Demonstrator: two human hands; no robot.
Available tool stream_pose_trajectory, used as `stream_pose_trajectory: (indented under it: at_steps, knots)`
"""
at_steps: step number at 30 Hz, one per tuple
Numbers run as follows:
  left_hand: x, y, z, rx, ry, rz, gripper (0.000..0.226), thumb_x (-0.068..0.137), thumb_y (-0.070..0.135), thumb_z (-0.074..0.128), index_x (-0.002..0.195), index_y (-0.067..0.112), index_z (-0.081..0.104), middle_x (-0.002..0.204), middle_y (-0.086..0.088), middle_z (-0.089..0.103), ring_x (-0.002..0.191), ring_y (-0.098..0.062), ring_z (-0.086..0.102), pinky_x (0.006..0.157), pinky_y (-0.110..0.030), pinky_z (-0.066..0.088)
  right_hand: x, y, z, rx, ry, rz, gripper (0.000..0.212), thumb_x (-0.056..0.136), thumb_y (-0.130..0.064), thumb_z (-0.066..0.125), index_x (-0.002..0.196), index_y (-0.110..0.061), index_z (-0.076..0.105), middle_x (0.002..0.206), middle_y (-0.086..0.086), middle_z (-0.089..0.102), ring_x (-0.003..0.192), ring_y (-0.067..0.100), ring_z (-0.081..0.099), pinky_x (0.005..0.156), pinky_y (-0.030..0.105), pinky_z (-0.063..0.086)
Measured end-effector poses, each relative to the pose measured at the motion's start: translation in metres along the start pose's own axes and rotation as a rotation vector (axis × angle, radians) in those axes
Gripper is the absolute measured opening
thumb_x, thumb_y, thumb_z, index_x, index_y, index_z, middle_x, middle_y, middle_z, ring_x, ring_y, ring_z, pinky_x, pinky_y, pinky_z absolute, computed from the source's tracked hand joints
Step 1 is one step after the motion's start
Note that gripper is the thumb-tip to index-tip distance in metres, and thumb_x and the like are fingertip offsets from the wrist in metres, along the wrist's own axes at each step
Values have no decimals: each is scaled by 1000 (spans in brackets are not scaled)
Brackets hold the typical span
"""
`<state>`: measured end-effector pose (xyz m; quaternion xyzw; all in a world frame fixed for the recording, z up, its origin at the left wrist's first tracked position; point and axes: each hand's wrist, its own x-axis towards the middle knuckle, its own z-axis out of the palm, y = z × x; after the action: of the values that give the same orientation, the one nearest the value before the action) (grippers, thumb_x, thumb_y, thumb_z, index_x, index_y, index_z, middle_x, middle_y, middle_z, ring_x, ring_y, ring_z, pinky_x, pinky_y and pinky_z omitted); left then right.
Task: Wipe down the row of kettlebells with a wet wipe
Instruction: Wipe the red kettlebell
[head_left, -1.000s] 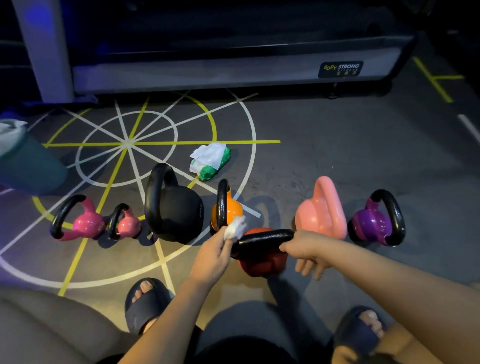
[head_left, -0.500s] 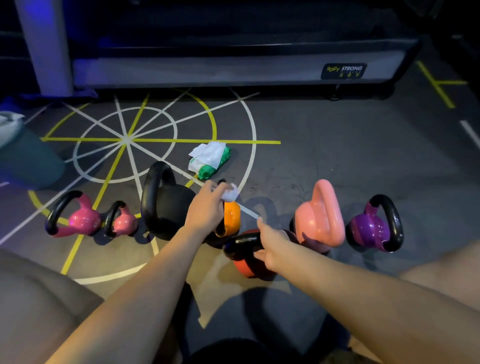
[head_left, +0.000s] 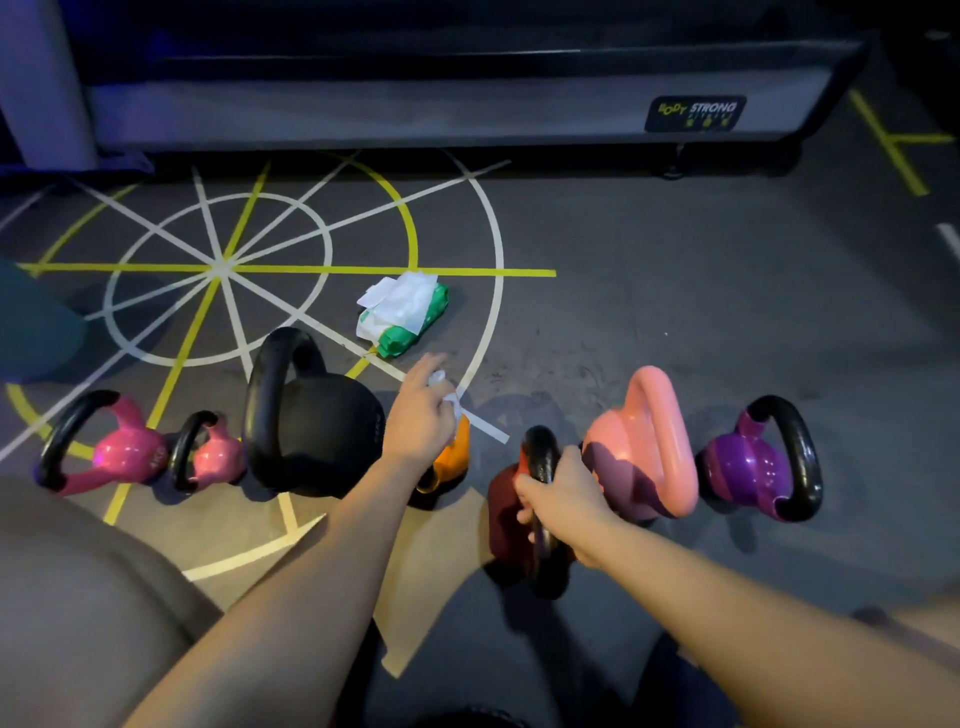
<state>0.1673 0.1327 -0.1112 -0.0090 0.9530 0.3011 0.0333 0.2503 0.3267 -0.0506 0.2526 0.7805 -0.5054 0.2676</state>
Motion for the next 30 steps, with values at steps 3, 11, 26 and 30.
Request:
stream_pose_trajectory:
  at_steps: [3,11,26,30]
  knots:
    - [7,8,2,-141,-26,-264,22,90,7,51,88,17,70,166,8,20,127,-22,57,93,-36,55,-1,1,-12,98,-164,-6,34,88,-28,72,103,-15,44,89,14,65,60,21,66,56,41,58]
    - [6,-2,7,65,-32,-275,21,96,22,53,106,32,68,166,8,18,94,-21,68,83,-42,58,8,-13,-4,194,-192,245,13,83,-20,67,80,-10,59,55,8,53,42,20,47,47,25,40]
    - [4,2,4,191,-25,-281,15,93,23,53,94,33,63,165,8,16,73,-18,66,69,-38,57,32,-62,-4,202,-103,234,11,77,-17,65,72,-8,63,51,7,55,42,19,47,44,25,39]
    - [5,-1,7,203,-12,-275,13,93,25,53,92,34,62,165,9,17,76,-16,66,70,-38,57,50,-69,2,331,-59,265,11,76,-16,67,73,-7,62,51,8,56,43,21,49,45,26,40]
